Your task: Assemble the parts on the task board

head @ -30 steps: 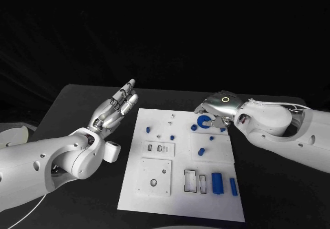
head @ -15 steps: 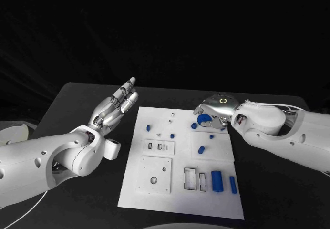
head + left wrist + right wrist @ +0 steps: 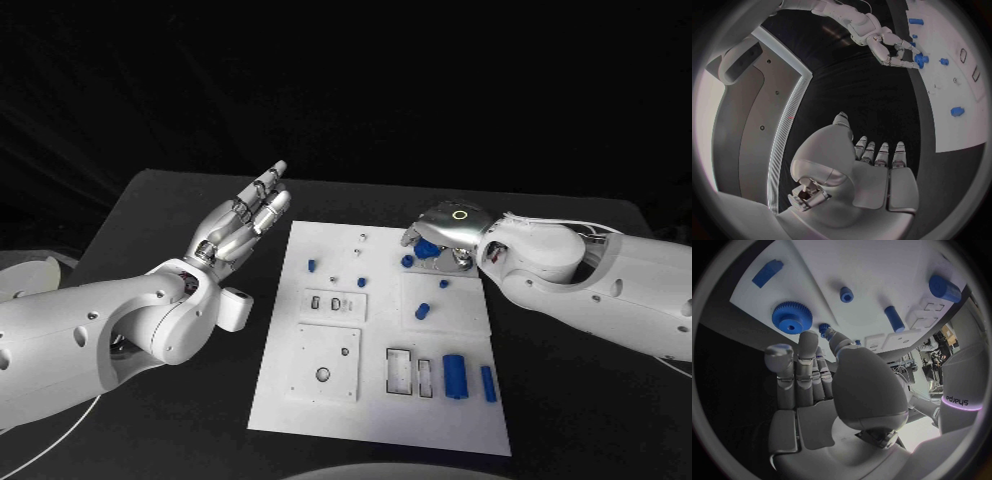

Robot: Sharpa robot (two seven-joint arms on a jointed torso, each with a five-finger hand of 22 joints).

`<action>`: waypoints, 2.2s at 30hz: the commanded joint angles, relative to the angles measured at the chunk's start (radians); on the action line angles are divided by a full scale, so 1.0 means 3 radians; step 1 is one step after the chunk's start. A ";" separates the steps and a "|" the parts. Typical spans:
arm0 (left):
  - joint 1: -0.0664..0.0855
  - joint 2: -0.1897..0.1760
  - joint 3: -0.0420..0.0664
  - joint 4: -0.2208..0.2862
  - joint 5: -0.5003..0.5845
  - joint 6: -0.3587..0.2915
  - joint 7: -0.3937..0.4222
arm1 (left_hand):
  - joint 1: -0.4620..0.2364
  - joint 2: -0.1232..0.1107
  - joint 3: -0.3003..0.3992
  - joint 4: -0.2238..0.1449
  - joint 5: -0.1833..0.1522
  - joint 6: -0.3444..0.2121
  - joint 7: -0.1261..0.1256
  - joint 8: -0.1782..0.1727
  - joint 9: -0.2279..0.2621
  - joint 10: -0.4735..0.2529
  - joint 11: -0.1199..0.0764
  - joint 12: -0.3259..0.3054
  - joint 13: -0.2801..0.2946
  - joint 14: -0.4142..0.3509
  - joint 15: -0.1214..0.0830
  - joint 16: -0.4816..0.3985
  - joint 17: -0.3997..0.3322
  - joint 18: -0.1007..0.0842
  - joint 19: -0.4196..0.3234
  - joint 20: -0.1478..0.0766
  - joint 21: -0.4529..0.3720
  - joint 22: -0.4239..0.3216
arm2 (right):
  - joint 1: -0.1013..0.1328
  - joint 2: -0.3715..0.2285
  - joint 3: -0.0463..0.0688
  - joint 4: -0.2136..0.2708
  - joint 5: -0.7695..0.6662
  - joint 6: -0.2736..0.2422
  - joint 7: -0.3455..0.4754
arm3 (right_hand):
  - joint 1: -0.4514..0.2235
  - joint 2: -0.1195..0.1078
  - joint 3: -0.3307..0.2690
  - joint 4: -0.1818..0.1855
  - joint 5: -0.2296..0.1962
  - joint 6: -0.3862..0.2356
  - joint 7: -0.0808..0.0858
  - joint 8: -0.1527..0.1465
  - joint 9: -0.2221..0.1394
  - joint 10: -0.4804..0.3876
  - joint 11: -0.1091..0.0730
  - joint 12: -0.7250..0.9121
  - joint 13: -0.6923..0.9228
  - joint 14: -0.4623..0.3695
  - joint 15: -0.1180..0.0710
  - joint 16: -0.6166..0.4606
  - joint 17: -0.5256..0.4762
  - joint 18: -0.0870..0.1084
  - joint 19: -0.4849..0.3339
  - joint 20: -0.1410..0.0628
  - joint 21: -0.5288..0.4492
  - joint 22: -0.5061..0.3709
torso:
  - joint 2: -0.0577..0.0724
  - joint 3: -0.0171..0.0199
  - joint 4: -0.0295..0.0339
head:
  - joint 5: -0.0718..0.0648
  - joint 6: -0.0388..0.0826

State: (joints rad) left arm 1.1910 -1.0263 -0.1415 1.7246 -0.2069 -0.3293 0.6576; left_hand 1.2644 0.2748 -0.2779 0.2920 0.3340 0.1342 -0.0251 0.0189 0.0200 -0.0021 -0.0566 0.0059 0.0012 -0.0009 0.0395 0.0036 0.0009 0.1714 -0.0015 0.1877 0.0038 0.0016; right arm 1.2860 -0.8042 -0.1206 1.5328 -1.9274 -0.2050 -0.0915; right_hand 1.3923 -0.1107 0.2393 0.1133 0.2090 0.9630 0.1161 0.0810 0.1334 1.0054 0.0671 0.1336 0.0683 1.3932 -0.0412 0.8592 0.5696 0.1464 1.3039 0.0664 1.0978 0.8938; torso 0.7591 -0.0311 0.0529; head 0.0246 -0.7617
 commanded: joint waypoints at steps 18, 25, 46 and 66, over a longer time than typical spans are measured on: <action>0.0002 0.0021 -0.0007 -0.0038 -0.0029 0.0122 -0.0031 | 0.0057 0.0013 0.0033 -0.0002 0.0085 0.0052 0.0051 0.0018 0.0011 0.0007 0.0062 -0.0020 -0.0004 0.0003 0.0042 -0.0012 -0.0003 0.0026 0.0005 0.0038 -0.0013 -0.0005 | -0.0066 0.0149 0.0001 -0.0191 0.0056 -0.0051 0.0121 | 0.0035 0.0024 0.0194 -0.0029 0.0179 0.0100 -0.0012 -0.0006 -0.0015 0.0062 -0.0002 -0.0078 -0.0006 -0.0030 0.0012 0.0112 0.0094 -0.0070 -0.0018 0.0014 0.0095 0.0139 | -0.0005 -0.0008 0.0004 | 0.0002 -0.0039; 0.0002 0.0023 -0.0011 -0.0047 -0.0028 0.0141 -0.0049 | 0.0078 0.0014 0.0041 -0.0003 0.0119 0.0081 0.0070 0.0023 0.0015 0.0007 0.0078 -0.0020 -0.0004 0.0003 0.0048 -0.0012 -0.0003 0.0026 0.0005 0.0046 -0.0013 -0.0005 | -0.0094 0.0195 0.0001 -0.0261 0.0097 -0.0058 0.0143 | 0.0044 0.0032 0.0288 -0.0035 0.0144 0.0222 -0.0037 0.0036 0.0012 0.0164 -0.0020 -0.0081 -0.0005 -0.0028 0.0002 0.0171 0.0148 -0.0075 -0.0019 0.0008 0.0147 0.0219 | -0.0009 -0.0009 -0.0001 | 0.0013 -0.0062; 0.0001 0.0005 -0.0029 -0.0070 0.0005 0.0181 -0.0098 | 0.0180 0.0012 0.0082 -0.0010 0.0241 0.0211 0.0131 0.0049 0.0030 0.0013 0.0127 -0.0018 -0.0002 0.0003 0.0070 -0.0012 -0.0003 0.0027 0.0005 0.0070 -0.0013 -0.0005 | -0.0121 0.0209 0.0003 -0.0282 0.0323 -0.0324 0.0247 | 0.0141 0.0062 0.0457 -0.0130 0.0114 0.0588 -0.0056 0.0192 0.0151 0.0672 -0.0065 -0.0028 0.0002 -0.0002 -0.0003 0.0258 0.0228 -0.0102 0.0014 -0.0001 0.0278 0.0434 | -0.0016 -0.0018 -0.0005 | 0.0048 -0.0089; 0.0001 0.0036 -0.0056 -0.0099 0.0033 0.0211 -0.0155 | 0.0203 0.0012 0.0092 -0.0011 0.0267 0.0230 0.0142 0.0055 0.0032 0.0023 0.0143 -0.0014 0.0002 0.0003 0.0070 -0.0012 -0.0003 0.0028 0.0005 0.0074 -0.0013 -0.0005 | 0.0144 0.0588 0.0019 -0.0499 0.0574 -0.0234 0.0099 | 0.0093 0.0054 0.0448 -0.0104 0.0103 0.0588 -0.0044 0.0183 0.0173 0.0707 -0.0052 -0.0074 -0.0011 0.0029 0.0036 0.0314 0.0294 -0.0115 0.0040 0.0027 0.0324 0.0503 | 0.0015 -0.0026 0.0049 | 0.0024 -0.0077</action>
State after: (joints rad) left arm 1.1906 -1.0176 -0.1585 1.6940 -0.2000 -0.2892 0.6082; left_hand 1.3145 0.2801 -0.2559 0.2865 0.4085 0.1968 0.0159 0.0304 0.0283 0.0051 -0.0209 0.0059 0.0015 -0.0007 0.0535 0.0036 0.0015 0.1716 -0.0012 0.2020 0.0038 0.0009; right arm 1.3291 -0.6333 -0.1154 1.3934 -1.7669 -0.2807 -0.0489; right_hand 1.4194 -0.0975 0.3717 0.0777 0.2398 1.1366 0.1033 0.1338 0.1726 1.2116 0.0516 0.1157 0.0660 1.3966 -0.0306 0.9478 0.6562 0.1234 1.3113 0.0732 1.1910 1.0431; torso 0.7599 -0.0380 0.0621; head 0.0337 -0.7846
